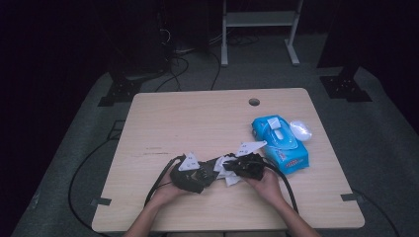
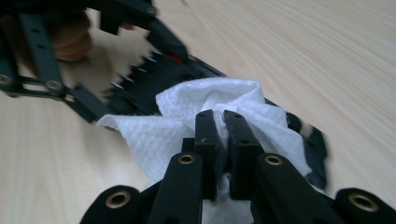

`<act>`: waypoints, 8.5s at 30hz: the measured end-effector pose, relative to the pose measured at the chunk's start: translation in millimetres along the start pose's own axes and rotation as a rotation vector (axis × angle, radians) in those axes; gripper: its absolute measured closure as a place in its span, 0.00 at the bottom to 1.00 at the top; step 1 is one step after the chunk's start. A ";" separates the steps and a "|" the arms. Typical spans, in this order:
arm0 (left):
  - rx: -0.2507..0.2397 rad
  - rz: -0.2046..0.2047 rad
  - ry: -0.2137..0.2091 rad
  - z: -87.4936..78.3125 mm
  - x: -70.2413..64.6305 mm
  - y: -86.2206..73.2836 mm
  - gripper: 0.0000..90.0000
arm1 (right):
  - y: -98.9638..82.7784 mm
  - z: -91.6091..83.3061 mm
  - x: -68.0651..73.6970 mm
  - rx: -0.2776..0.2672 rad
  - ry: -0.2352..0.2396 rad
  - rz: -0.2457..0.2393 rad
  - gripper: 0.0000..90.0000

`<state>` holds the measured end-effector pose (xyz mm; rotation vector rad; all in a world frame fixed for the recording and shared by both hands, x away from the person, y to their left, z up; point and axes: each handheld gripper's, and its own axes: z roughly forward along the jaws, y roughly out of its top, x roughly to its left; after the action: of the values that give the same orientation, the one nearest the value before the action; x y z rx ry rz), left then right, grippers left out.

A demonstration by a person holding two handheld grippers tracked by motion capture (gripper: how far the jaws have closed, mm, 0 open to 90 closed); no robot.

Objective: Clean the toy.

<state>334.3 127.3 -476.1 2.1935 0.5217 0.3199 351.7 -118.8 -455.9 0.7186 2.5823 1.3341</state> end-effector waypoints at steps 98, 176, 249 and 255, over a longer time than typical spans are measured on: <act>0.012 0.132 -0.036 -8.7 -11.7 -4.3 0.27 | -8.2 -11.9 -7.4 0.025 -0.057 0.047 0.92; 0.018 0.123 -0.032 -14.5 -9.2 -6.3 0.27 | -15.1 -12.5 -7.1 0.002 -0.032 0.096 0.92; 0.017 0.131 -0.058 -9.9 -10.6 -2.9 0.27 | -10.9 -16.8 -7.9 0.043 -0.046 0.061 0.92; 0.025 0.120 -0.051 -9.0 -9.6 -3.4 0.27 | -5.0 -18.5 0.0 0.035 0.053 0.079 0.92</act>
<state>321.3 130.8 -473.7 2.2558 0.3680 0.3217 343.6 -134.8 -448.9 0.8099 2.6504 1.3511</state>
